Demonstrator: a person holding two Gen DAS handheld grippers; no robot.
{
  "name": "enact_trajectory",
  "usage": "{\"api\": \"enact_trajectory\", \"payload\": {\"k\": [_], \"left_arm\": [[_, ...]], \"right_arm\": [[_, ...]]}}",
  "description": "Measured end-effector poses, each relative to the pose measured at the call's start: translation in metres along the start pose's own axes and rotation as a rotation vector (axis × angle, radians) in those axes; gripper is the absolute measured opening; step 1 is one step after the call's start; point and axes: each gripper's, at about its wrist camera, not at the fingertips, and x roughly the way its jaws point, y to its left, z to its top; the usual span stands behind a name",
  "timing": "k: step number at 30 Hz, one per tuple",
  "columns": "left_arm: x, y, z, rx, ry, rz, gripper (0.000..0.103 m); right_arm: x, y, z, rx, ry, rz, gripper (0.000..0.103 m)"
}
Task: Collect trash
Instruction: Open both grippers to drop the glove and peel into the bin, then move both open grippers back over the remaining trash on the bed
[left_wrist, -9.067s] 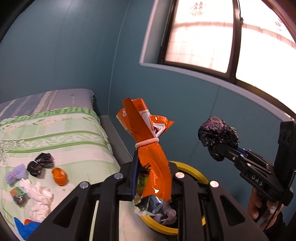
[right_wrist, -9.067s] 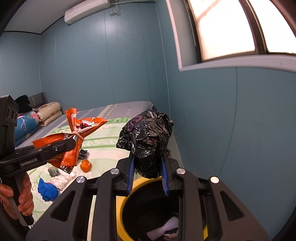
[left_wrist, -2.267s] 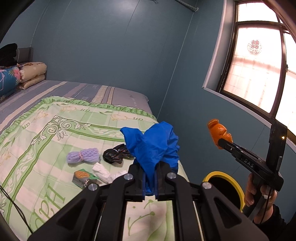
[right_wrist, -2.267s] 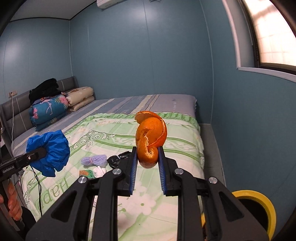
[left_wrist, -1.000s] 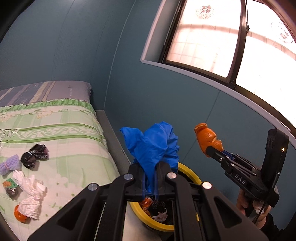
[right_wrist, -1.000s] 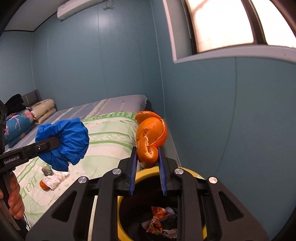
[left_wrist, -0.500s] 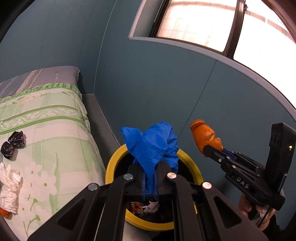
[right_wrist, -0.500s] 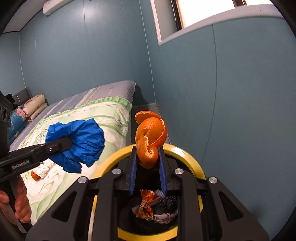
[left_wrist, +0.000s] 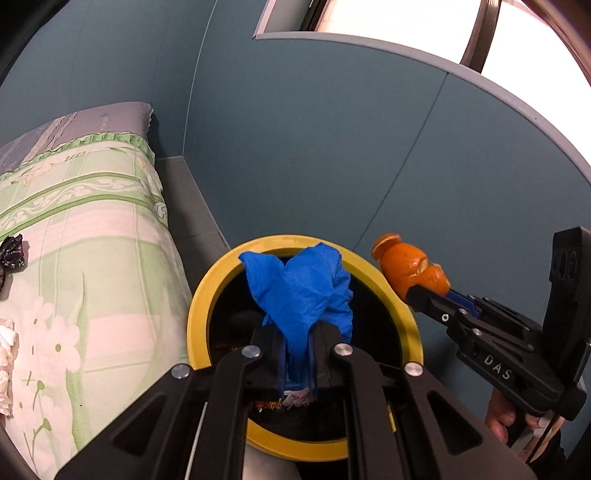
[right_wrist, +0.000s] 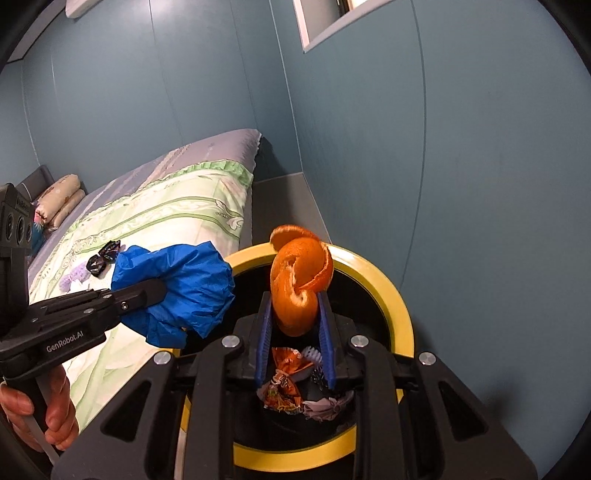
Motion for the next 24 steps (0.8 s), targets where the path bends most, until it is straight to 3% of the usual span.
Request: {"api": "enact_trajectory", "payload": {"k": [2, 4, 6, 8, 15, 24], "left_arm": [[0.002, 0.002, -0.001, -0.005, 0.003, 0.002, 0.011], [0.003, 0.007, -0.001, -0.025, 0.004, 0.001, 0.025], [-0.002, 0.012, 0.0, -0.046, -0.01, 0.012, 0.057], [-0.007, 0.018, 0.001, -0.063, -0.036, 0.03, 0.066], [-0.03, 0.046, 0.011, -0.107, -0.093, 0.073, 0.076], [-0.084, 0.094, 0.014, -0.158, -0.172, 0.182, 0.078]], "right_arm": [[0.002, -0.002, 0.0, 0.004, 0.006, -0.009, 0.025], [0.004, -0.004, 0.002, 0.014, 0.007, -0.014, 0.028], [0.005, -0.006, 0.002, 0.02, 0.008, -0.016, 0.035], [0.003, -0.006, 0.003, 0.028, -0.003, -0.027, 0.046], [-0.003, -0.005, 0.007, 0.034, -0.026, -0.02, 0.048], [-0.017, 0.034, 0.022, -0.038, -0.075, 0.054, 0.05]]}}
